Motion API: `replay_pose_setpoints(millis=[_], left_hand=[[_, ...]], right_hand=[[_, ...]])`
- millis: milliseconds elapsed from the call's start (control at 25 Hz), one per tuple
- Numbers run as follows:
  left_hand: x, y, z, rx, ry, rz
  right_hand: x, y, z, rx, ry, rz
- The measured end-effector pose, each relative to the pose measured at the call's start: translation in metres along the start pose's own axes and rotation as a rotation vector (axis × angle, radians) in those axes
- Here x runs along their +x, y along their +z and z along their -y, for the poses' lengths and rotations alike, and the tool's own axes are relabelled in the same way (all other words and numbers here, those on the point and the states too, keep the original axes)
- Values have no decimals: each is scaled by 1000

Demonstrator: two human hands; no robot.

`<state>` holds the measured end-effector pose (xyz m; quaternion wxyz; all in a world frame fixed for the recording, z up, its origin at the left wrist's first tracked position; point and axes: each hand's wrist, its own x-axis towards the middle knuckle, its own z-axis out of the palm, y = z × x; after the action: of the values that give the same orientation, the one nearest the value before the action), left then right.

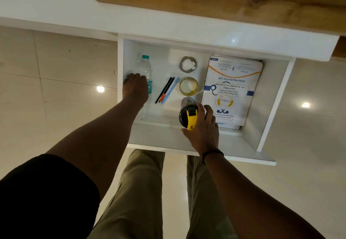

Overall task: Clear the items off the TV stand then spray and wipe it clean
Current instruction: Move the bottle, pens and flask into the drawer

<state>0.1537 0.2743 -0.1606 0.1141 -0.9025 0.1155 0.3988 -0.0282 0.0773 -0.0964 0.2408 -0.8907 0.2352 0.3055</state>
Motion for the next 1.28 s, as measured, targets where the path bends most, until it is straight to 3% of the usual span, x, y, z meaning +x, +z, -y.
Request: replay_pose_setpoints(millis=[320, 720, 960, 1080, 1280], left_hand=[[-94, -21, -18, -335, 57, -23], [-296, -173, -100, -583, 152, -201], [-389, -210, -155, -682, 373, -255], [-427, -222, -177, -640, 525, -302], [-467, -250, -219, -569, 632, -293]], right_hand=[[-31, -60, -20, 65, -41, -46], [-155, -246, -54, 94, -57, -258], [-242, -310, -88, 140, -47, -396], [-281, -337, -108, 150, -9, -482], [-328, -373, -151, 181, 63, -581]])
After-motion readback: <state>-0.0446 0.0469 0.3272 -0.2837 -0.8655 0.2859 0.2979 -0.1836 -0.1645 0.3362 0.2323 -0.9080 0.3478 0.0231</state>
